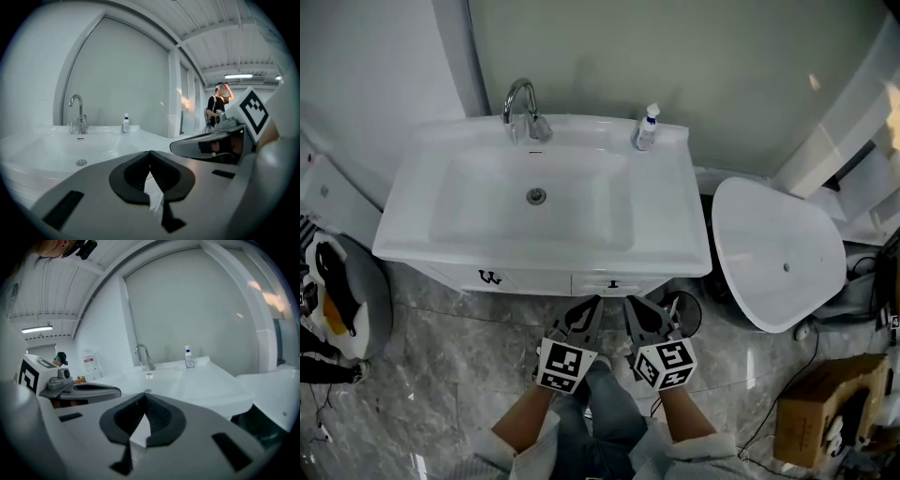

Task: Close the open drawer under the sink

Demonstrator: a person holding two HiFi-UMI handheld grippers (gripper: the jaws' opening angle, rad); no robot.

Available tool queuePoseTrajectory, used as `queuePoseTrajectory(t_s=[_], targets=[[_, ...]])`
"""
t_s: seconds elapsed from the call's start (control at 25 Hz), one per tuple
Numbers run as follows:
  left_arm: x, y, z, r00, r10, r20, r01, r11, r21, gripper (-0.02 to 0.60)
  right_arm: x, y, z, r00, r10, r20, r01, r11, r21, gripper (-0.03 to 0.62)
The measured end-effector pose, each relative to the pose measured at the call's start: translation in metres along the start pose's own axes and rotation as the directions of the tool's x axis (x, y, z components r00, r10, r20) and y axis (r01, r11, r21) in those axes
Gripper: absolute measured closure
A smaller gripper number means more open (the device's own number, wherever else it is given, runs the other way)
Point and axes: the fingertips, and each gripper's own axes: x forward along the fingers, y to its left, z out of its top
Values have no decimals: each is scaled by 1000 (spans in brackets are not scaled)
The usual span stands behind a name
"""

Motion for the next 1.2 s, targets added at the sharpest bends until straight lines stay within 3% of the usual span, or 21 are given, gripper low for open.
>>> queuePoseTrajectory(t_s=[0.24, 0.64, 0.96, 1.2], targets=[[-25, -12, 51, 998, 29, 59, -28, 1000, -15, 566, -37, 12, 58, 993, 35, 110, -34, 999, -8, 585], [-63, -29, 140, 978, 67, 200, -58, 997, -48, 566, -80, 36, 144, 960, 163, 226, -137, 982, -127, 585], [-79, -43, 180, 963, 55, 265, -43, 998, -49, 566, -98, 49, 183, 933, 218, 287, -184, 973, -143, 585], [-79, -58, 197, 959, 20, 281, -5, 998, -56, 566, -100, 49, 199, 929, 251, 272, -223, 966, -131, 585]])
